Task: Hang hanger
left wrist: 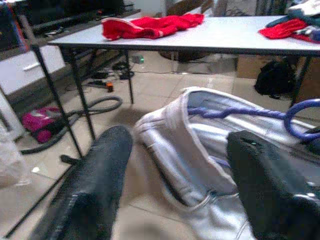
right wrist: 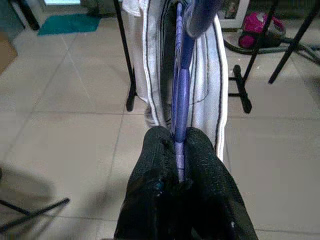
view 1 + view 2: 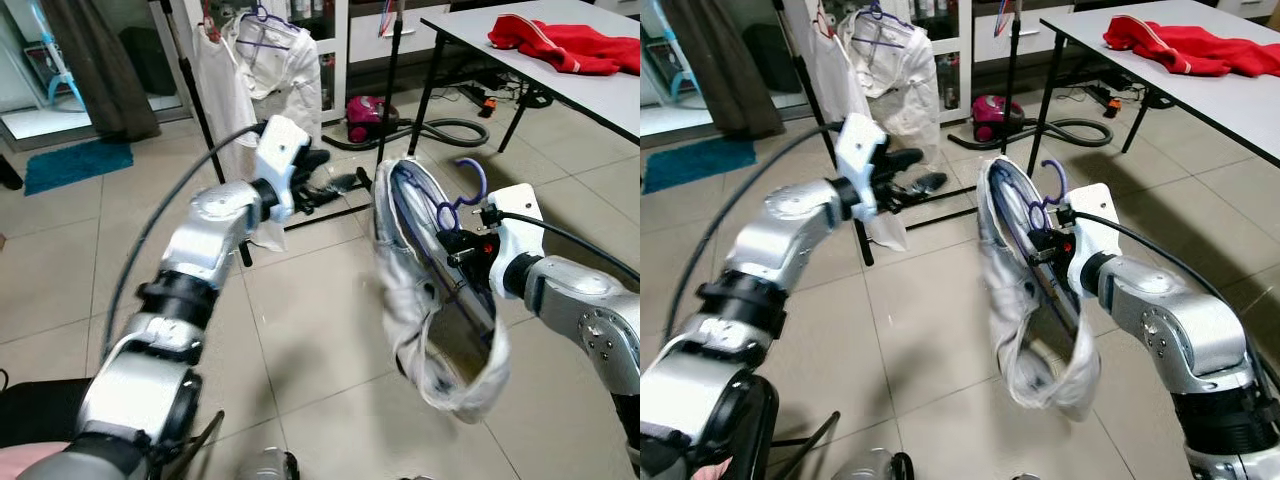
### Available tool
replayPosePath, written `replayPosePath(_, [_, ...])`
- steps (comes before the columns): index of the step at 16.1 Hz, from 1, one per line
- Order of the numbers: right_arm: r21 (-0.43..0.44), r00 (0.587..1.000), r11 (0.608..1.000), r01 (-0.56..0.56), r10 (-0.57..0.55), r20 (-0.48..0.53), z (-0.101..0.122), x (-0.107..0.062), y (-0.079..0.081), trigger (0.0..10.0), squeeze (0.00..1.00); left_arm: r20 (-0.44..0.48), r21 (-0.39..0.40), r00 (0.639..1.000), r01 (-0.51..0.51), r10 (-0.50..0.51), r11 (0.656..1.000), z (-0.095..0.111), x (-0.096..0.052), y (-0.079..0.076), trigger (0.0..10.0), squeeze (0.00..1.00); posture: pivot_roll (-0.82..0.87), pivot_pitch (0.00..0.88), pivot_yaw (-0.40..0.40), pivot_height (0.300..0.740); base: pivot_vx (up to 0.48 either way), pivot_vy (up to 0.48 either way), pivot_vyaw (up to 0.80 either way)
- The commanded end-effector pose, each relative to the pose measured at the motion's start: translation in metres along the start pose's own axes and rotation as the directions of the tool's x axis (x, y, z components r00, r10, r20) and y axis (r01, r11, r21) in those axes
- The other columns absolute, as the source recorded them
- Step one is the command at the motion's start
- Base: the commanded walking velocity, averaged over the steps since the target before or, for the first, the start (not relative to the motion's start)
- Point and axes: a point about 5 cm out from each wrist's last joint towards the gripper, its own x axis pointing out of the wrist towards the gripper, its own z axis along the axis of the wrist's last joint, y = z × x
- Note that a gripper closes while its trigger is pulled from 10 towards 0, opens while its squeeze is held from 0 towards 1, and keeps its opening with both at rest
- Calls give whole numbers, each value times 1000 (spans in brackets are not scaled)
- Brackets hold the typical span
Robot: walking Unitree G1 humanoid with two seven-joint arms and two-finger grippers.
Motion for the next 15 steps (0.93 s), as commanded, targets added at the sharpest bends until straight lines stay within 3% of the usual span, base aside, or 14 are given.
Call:
replayPosePath(1, [-56, 998, 998, -29, 32, 51, 15, -3, 9, 10000, 0, -20, 32, 1000, 6, -5, 999, -1, 6, -3, 10000, 847, 16, 31, 61, 740, 0, 0, 0])
replayPosePath(2, [-71, 998, 997, -36, 40, 54, 18, -4, 13, 10000, 0, -26, 37, 999, -29, 30, 999, -5, 11, -6, 10000, 0, 11, 34, 67, 740, 0, 0, 0])
replayPosePath(5, [-90, 996, 994, -56, 62, 68, 22, -5, 22, 10000, 0, -19, 16, 994, -112, 112, 994, -6, 19, -6, 10000, 0, 10, 40, 72, 740, 0, 0, 0])
replayPosePath(8, [-103, 993, 992, -74, 83, 82, 27, -6, 27, 10000, 0, -58, 51, 972, -225, 228, 973, -12, 20, 5, 10000, 0, 12, 43, 74, 740, 0, 0, 0])
replayPosePath(9, [-106, 992, 991, -83, 93, 90, 29, -7, 29, 10000, 0, -66, 37, 970, -232, 234, 972, -16, 20, 5, 10000, 0, 12, 43, 74, 740, 0, 0, 0])
replayPosePath(12, [-116, 988, 987, -108, 119, 100, 34, -7, 35, 10000, 0, -53, -58, 990, -134, 131, 989, -21, 26, -6, 10000, 0, 15, 48, 75, 740, 0, 0, 0])
replayPosePath(14, [-121, 987, 986, -114, 126, 103, 35, -6, 39, 10000, 0, -91, -18, 987, -138, 136, 990, -27, 30, -10, 10000, 0, 11, 52, 83, 740, 0, 0, 0])
replayPosePath(15, [-121, 986, 986, -115, 128, 104, 36, -6, 40, 10000, 0, -106, -2, 980, -172, 171, 985, -30, 30, -8, 8863, 0, 8, 52, 88, 740, 0, 0, 0])
